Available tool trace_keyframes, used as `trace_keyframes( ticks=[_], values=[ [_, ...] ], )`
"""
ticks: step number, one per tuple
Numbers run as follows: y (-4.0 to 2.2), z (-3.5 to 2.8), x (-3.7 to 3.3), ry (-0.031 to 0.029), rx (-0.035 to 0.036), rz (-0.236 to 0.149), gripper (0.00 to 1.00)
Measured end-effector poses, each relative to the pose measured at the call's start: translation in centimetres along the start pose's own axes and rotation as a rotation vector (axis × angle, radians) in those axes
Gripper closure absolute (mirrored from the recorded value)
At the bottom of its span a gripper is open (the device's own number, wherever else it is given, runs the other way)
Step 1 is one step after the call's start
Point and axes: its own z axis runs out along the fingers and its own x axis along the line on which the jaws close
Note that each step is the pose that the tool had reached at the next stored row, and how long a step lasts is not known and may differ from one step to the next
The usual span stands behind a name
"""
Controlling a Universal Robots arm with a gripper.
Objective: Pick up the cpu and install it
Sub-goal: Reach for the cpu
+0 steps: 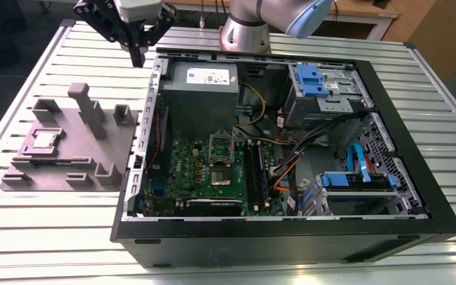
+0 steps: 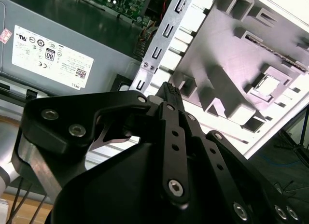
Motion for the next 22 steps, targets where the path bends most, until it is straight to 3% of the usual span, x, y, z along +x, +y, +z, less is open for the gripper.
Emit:
trace_keyframes(
  ticks=[22],
  values=[
    [-0.04, 0.03, 0.48, 0.0000, 0.0000, 0.000, 0.90]
  ],
)
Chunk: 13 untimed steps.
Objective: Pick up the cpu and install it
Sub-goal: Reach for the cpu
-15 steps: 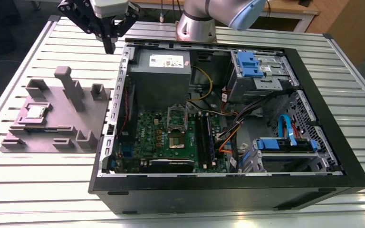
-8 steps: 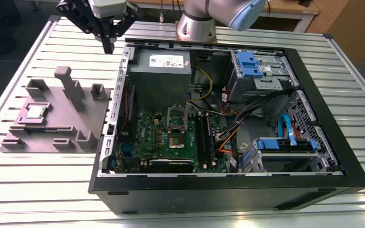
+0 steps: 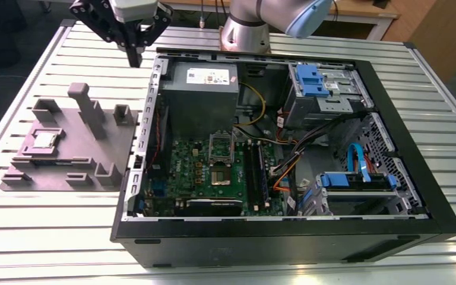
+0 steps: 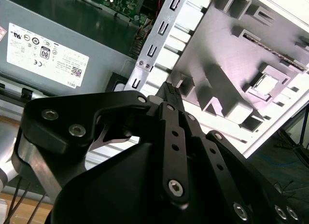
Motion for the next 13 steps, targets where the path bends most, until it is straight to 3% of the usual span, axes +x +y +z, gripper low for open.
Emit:
trace_keyframes(
  ticks=[13],
  values=[
    [-0.03, 0.01, 0.35, -0.0001, -0.0001, 0.000, 0.90]
  ],
)
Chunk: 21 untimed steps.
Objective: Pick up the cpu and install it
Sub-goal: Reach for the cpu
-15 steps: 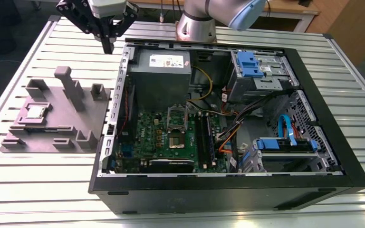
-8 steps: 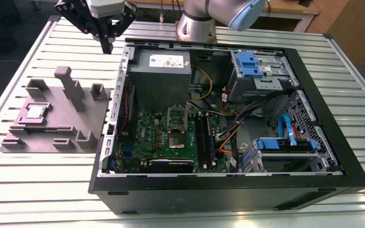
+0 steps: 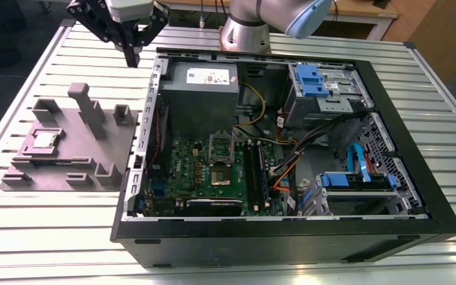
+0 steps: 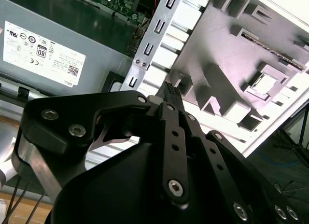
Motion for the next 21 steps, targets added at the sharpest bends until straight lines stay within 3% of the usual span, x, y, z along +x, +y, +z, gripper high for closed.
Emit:
trace_keyframes(
  ticks=[4, 21],
  values=[
    [-0.03, 0.00, 0.40, 0.0001, 0.0001, 0.000, 0.90],
    [-0.06, 0.00, 0.80, 0.0001, 0.0001, 0.000, 0.90]
  ],
)
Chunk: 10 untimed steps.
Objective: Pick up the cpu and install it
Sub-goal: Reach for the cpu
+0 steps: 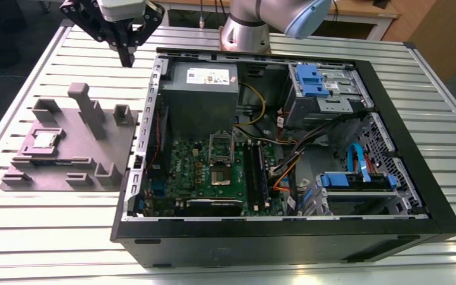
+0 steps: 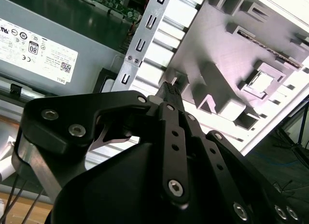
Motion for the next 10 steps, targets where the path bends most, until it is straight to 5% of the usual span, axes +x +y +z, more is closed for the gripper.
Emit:
trace_keyframes(
  ticks=[10],
  values=[
    [-0.02, 0.00, 0.22, 0.0000, -0.0001, 0.000, 0.90]
  ],
)
